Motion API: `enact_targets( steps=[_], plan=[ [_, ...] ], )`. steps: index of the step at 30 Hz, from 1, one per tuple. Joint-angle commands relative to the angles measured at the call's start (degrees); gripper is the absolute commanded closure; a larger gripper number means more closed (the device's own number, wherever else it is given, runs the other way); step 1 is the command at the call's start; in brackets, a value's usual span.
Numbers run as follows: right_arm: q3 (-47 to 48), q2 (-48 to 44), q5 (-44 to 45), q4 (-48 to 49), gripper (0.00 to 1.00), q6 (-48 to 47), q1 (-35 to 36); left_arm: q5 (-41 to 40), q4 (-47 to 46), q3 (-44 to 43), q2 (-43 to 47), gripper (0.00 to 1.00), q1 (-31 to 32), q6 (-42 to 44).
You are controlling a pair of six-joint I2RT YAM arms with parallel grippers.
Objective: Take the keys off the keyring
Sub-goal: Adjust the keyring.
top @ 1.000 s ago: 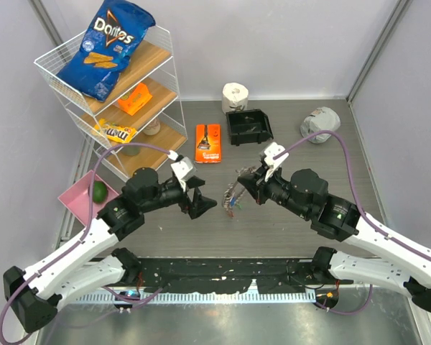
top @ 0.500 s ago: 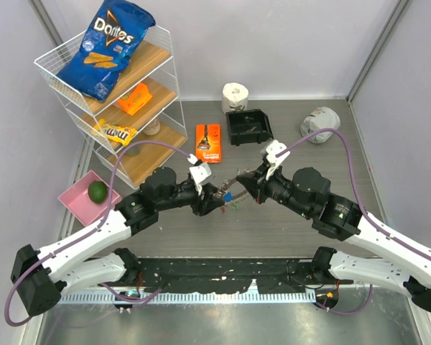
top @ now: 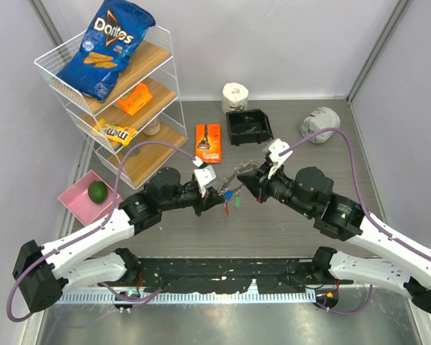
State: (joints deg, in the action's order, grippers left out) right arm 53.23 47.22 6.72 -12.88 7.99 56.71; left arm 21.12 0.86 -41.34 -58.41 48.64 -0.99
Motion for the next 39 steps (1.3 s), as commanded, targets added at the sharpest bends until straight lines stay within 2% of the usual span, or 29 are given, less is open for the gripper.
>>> enact_targets(
  steps=[1,2,3,9,11,13,14,15,17,21,24,27,32,39],
  plan=[
    [0.03,-3.27,-1.01,2.87,0.93,0.02,0.16,-2.14,-1.31,-2.43,3.74,1.0,-0.57,0.73],
    [-0.58,-4.15,-0.83,2.6,0.92,-0.25,0.16,-2.23,-0.95,-2.6,4.09,1.0,-0.57,2.56],
    [-1.02,-4.68,-0.66,2.17,0.86,-0.95,0.16,-2.4,1.05,-3.04,4.44,1.0,-0.57,2.84],
    [-4.71,-9.6,1.54,0.14,0.91,-3.94,0.16,-3.46,3.44,-3.92,4.63,1.0,-0.57,3.81],
    [-5.59,-10.83,1.54,0.23,0.88,-4.3,0.16,-3.37,3.97,-4.27,3.92,1.0,-0.48,3.81],
    [-6.21,-11.54,1.63,-0.03,0.72,-4.82,0.16,-4.07,4.49,-4.53,3.31,1.0,-0.48,3.89],
    [-6.56,-11.71,1.72,-0.12,0.54,-5.96,0.16,-4.16,5.11,-5.06,2.96,1.0,-0.48,4.07],
    [-7.0,-11.89,1.37,-0.12,0.42,-7.71,0.16,-3.99,6.33,-5.59,2.61,1.0,-0.39,4.33],
    [-7.35,-11.71,-0.9,-0.39,0.32,-13.31,0.16,-3.55,8.7,-6.64,1.99,1.0,0.13,4.95],
    [-6.04,-11.37,-9.32,-2.58,0.23,-23.34,0.16,-4.16,18.0,-10.85,0.32,1.0,1.98,7.14],
    [-4.11,-10.14,-14.45,-5.3,0.2,-29.6,0.16,-6.61,23.03,-11.92,0.93,1.0,4.0,9.77],
    [-1.74,-7.68,-18.14,-8.2,0.25,-36.35,0.16,-9.25,24.71,-11.48,2.68,1.0,6.37,11.8],
    [1.25,-4.43,-18.67,-11.2,0.24,-40.68,0.16,-12.94,28.4,-12.27,3.39,1.0,9.45,15.14],
    [4.24,0.06,-24.21,-14.88,0.25,-44.99,0.16,-15.41,30.78,-12.71,3.65,1.0,12.52,17.78]
  ],
)
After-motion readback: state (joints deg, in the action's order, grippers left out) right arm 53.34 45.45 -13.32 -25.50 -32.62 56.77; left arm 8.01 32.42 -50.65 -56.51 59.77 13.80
